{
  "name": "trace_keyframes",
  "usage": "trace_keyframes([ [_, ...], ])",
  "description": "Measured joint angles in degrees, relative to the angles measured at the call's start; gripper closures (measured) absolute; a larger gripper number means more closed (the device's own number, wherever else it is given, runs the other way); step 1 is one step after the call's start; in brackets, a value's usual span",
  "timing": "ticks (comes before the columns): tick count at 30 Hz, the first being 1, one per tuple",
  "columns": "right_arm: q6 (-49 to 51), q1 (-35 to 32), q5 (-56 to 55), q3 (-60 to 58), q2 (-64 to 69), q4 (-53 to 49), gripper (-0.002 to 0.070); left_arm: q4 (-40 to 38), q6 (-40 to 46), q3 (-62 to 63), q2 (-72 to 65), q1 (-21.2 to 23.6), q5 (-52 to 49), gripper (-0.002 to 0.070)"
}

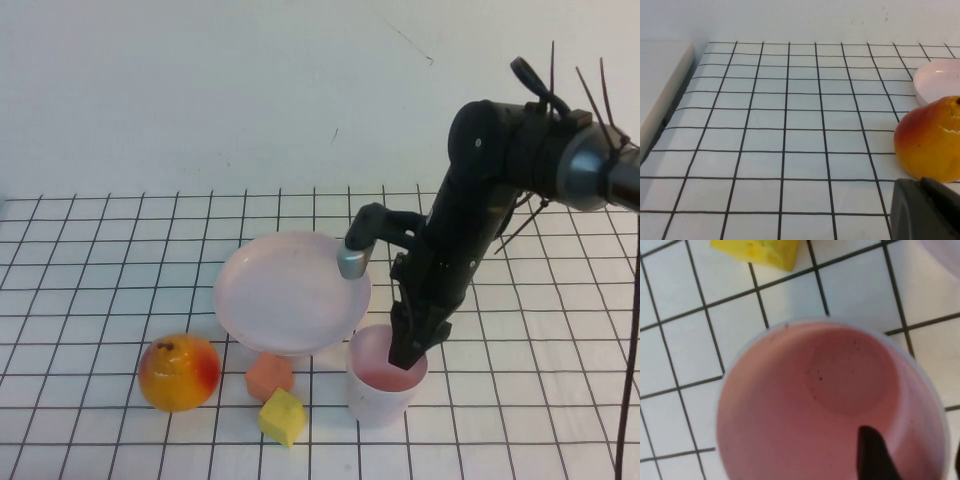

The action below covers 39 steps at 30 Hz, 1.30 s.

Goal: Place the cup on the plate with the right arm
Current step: Pick up the cup from the table, then place the cup on the plate

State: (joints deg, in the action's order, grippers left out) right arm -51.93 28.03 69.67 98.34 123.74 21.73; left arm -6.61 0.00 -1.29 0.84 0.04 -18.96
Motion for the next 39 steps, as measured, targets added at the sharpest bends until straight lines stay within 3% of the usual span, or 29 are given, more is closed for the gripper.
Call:
trace_keyframes([
  [6,0.4,1.5,-0.3,0.0,2.9,-1.8,0.0577,0.0,0.0,0.0,0.0,0.0,0.0,0.0678],
  [9,2.8,2.1,-0.2,1.6,2.9,-5.5,0.0640,0.0,0.0,0.0,0.0,0.0,0.0,0.0678],
  [16,4.9,3.2,-0.9,12.9,2.8,-4.0,0.0645,0.0,0.0,0.0,0.0,0.0,0.0,0.0678],
  [25,5.2,7.9,-11.8,22.9,7.3,-6.7,0.0646,0.0,0.0,0.0,0.0,0.0,0.0,0.0678],
  [39,6.1,7.8,-16.6,23.9,13.1,-11.3,0.0646,0.0,0.0,0.0,0.0,0.0,0.0,0.0678],
])
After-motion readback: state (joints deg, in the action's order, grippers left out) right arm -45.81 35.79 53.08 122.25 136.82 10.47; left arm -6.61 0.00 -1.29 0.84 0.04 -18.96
